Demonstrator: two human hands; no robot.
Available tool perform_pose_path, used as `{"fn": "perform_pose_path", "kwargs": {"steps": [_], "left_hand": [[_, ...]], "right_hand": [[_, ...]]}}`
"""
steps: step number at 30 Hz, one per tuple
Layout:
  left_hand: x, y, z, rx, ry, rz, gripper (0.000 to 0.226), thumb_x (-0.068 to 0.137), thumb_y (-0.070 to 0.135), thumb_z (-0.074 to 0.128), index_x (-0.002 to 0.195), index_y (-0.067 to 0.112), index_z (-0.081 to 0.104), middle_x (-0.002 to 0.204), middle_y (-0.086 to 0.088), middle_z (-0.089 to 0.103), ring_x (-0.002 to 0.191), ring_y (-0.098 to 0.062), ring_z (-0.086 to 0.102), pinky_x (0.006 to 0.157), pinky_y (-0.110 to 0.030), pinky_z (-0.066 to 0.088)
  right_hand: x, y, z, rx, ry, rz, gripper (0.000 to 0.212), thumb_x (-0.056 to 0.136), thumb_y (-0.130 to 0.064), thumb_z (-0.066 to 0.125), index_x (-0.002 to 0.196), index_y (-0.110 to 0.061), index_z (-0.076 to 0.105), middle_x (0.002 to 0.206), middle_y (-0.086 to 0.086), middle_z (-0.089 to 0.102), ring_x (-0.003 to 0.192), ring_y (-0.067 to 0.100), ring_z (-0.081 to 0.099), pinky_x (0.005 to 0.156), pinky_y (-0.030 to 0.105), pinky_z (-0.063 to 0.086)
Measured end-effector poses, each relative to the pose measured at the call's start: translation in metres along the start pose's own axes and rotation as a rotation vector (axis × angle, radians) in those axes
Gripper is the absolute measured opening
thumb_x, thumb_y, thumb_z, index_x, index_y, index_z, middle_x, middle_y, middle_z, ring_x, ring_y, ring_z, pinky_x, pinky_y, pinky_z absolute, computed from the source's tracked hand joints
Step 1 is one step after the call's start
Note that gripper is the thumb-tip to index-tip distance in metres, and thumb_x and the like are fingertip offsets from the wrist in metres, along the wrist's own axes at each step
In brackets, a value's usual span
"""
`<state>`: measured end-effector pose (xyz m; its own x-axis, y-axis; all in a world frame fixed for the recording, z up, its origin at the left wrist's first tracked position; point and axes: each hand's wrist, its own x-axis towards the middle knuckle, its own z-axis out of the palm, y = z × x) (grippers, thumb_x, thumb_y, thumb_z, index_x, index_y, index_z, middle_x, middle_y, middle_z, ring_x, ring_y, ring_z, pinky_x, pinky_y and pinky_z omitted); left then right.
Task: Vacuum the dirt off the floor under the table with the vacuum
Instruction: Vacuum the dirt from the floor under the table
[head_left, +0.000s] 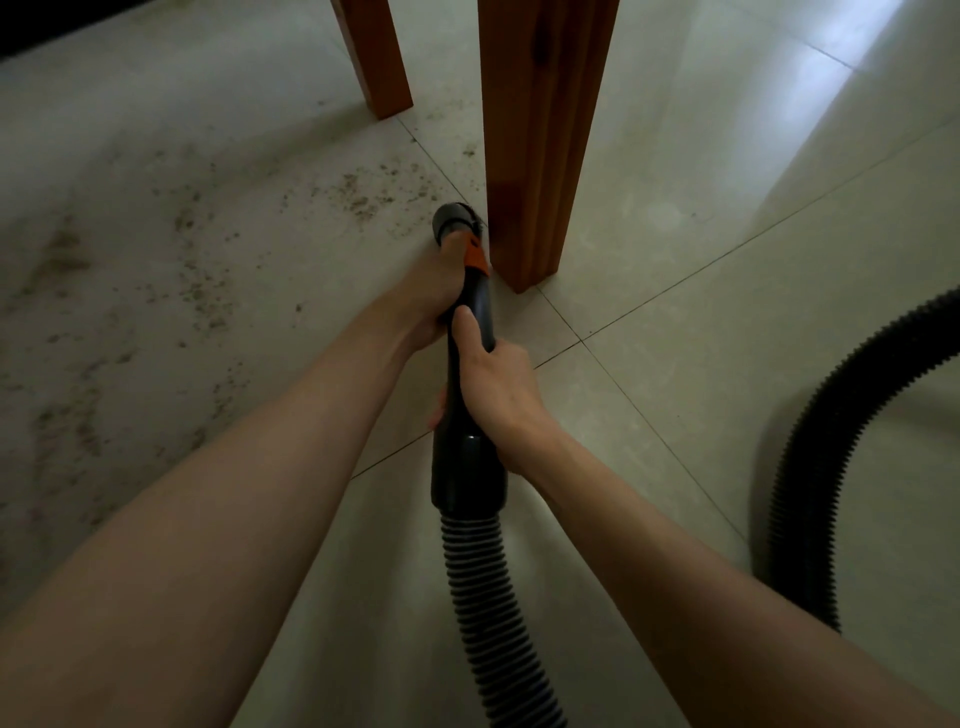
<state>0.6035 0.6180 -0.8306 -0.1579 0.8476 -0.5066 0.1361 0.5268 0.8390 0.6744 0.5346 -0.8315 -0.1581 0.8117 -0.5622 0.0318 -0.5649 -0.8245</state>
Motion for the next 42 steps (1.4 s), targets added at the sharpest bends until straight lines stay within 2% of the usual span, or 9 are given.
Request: {"fn": "perform_pose_path", "kwargs": {"steps": [3,7,10,13,18,26,34,36,42], "left_hand": [[0.005,-0.002,-0.009,-0.030,0.045,-0.006,0.047,0.102,0.035,0.030,0.125,-0.002,0.047,0.087,-0.008,0.057,0.075,-0.018,0.056,0.063,-0.025,0.046],[0.003,-0.011,-0.019,-0.018,0.069,-0.039,0.055,0.102,0.040,0.027,0.137,-0.001,0.039,0.123,-0.020,0.053,0.107,-0.030,0.057,0.075,-0.029,0.045],[-0.008,-0.021,-0.026,-0.026,0.061,-0.008,0.046,0.102,0.038,0.026,0.113,0.004,0.054,0.097,-0.010,0.058,0.084,-0.022,0.058,0.067,-0.027,0.044],[-0.020,-0.033,-0.033,-0.097,0.063,-0.050,0.036,0.102,0.037,0.026,0.082,0.016,0.048,0.080,-0.001,0.049,0.069,-0.011,0.049,0.062,-0.024,0.042],[-0.051,-0.051,-0.039,-0.254,0.039,-0.167,0.034,0.101,0.040,0.031,0.102,0.011,0.048,0.083,-0.003,0.051,0.071,-0.013,0.050,0.058,-0.025,0.042],[-0.097,-0.073,-0.023,-0.220,0.006,-0.192,0.035,0.101,0.039,0.033,0.088,0.010,0.048,0.074,-0.003,0.047,0.063,-0.014,0.047,0.054,-0.026,0.039],[-0.111,-0.050,0.022,0.010,-0.119,-0.187,0.042,0.100,0.043,0.027,0.085,0.009,0.046,0.079,-0.009,0.052,0.082,-0.024,0.055,0.076,-0.035,0.047],[-0.112,-0.047,0.027,0.005,-0.149,-0.200,0.041,0.100,0.043,0.029,0.095,0.006,0.046,0.079,-0.009,0.051,0.080,-0.023,0.055,0.072,-0.034,0.048],[-0.115,-0.040,0.031,-0.013,-0.184,-0.212,0.039,0.101,0.038,0.033,0.081,0.007,0.044,0.075,-0.009,0.050,0.066,-0.018,0.051,0.059,-0.028,0.044]], "right_hand": [[0.007,-0.002,0.002,-0.037,-0.029,0.002,0.045,0.097,-0.049,0.041,0.086,-0.007,0.052,0.065,0.012,0.060,0.050,0.024,0.063,0.057,0.033,0.056],[0.006,0.005,0.009,-0.084,-0.069,0.000,0.049,0.096,-0.051,0.041,0.088,-0.004,0.055,0.070,0.015,0.062,0.059,0.027,0.064,0.069,0.041,0.058],[-0.002,0.014,0.013,-0.100,-0.102,-0.002,0.048,0.095,-0.050,0.042,0.086,-0.005,0.055,0.071,0.015,0.060,0.061,0.028,0.063,0.069,0.041,0.058],[-0.015,0.021,0.013,-0.131,-0.137,0.006,0.046,0.096,-0.048,0.042,0.088,-0.004,0.053,0.059,0.010,0.059,0.049,0.023,0.063,0.055,0.029,0.054],[-0.048,0.038,0.018,-0.182,-0.112,0.026,0.046,0.096,-0.047,0.042,0.082,-0.005,0.053,0.053,0.008,0.059,0.048,0.024,0.063,0.055,0.029,0.054],[-0.105,0.057,0.008,-0.182,-0.069,0.104,0.045,0.097,-0.047,0.039,0.096,-0.004,0.053,0.054,0.007,0.059,0.045,0.020,0.061,0.056,0.030,0.052],[-0.133,0.051,-0.009,0.097,0.080,0.155,0.035,0.099,-0.043,0.039,0.089,-0.012,0.051,0.059,0.011,0.055,0.047,0.023,0.058,0.054,0.032,0.052],[-0.135,0.050,-0.012,0.108,0.104,0.154,0.036,0.099,-0.043,0.039,0.089,-0.011,0.052,0.059,0.010,0.056,0.049,0.023,0.058,0.058,0.035,0.054],[-0.134,0.044,-0.015,0.119,0.120,0.158,0.037,0.099,-0.043,0.039,0.087,-0.010,0.051,0.057,0.008,0.055,0.048,0.022,0.058,0.067,0.040,0.055]]}}
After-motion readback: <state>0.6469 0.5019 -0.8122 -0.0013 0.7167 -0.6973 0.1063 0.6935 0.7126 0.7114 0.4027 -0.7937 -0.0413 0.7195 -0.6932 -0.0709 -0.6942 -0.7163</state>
